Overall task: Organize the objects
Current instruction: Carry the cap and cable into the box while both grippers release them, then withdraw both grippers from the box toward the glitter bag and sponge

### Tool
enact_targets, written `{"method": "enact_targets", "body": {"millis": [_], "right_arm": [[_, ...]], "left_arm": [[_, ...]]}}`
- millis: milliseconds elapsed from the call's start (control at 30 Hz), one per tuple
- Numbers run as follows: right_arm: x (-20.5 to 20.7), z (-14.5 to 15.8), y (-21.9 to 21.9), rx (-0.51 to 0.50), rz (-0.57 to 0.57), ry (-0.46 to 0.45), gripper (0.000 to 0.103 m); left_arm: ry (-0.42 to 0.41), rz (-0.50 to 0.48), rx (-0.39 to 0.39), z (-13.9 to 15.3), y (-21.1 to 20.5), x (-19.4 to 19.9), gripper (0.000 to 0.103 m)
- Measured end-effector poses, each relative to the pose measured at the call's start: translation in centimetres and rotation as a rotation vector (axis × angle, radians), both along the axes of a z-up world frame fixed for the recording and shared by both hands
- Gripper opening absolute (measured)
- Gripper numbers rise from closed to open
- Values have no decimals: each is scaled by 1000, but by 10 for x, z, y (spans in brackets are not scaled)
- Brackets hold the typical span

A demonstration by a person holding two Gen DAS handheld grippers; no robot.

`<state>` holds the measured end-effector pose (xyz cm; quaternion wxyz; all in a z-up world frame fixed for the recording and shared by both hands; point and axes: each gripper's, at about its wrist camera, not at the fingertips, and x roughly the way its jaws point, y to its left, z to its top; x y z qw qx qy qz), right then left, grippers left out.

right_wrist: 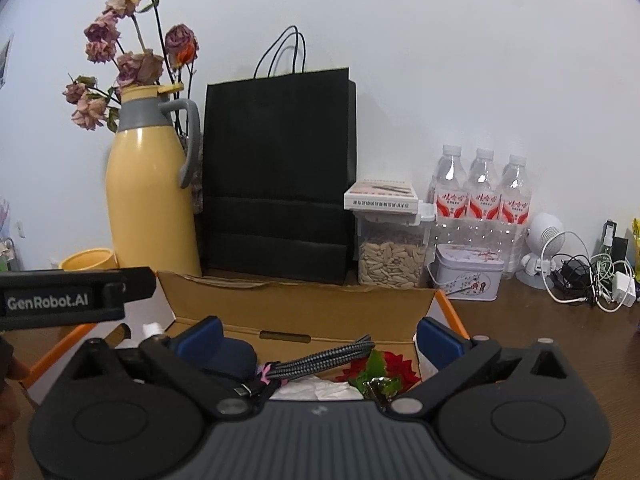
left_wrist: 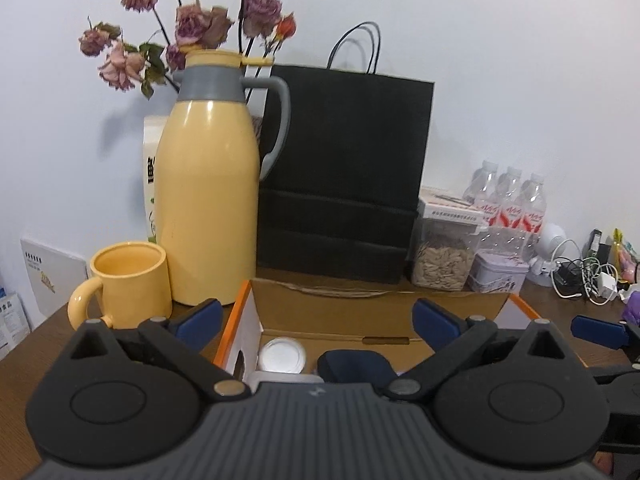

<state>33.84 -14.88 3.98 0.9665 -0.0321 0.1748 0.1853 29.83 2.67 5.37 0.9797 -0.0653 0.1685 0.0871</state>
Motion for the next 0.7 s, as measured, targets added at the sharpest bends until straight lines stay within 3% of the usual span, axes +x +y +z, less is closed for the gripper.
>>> {"method": "enact_targets", "body": {"millis": [467, 700], "right_arm": [[-43, 5, -15, -35, 32, -8, 103], [-67, -3, -24, -43, 50, 11, 103]], "left_arm": [[-63, -55, -10, 9, -3, -52, 103], [-51, -56, -1, 4, -3, -77, 103]]}}
